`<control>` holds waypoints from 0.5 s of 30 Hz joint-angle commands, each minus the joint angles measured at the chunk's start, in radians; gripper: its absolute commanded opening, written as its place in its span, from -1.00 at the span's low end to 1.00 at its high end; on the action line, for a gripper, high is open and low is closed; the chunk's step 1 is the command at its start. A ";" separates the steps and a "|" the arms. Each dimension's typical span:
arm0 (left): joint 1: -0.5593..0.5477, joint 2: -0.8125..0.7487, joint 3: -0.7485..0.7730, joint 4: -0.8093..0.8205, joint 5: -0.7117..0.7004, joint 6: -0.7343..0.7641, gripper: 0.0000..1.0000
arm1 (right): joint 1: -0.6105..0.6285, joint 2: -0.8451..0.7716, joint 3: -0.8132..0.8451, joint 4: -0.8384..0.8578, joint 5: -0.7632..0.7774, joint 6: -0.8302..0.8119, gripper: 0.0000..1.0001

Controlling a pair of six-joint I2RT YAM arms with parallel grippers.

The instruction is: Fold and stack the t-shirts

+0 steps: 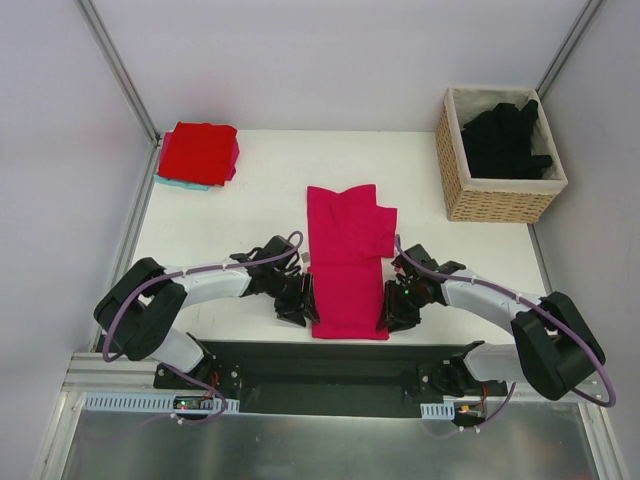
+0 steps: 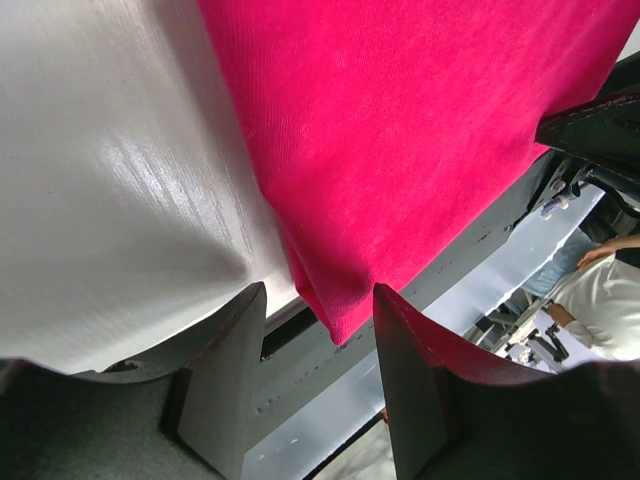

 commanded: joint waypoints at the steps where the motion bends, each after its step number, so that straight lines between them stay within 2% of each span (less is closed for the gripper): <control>1: -0.011 0.010 0.021 0.012 0.025 -0.001 -0.08 | -0.002 0.015 0.038 -0.030 0.015 -0.015 -0.34; 15: -0.028 0.023 -0.040 0.096 0.015 -0.050 -0.11 | -0.003 0.071 0.087 -0.041 0.011 -0.041 -0.35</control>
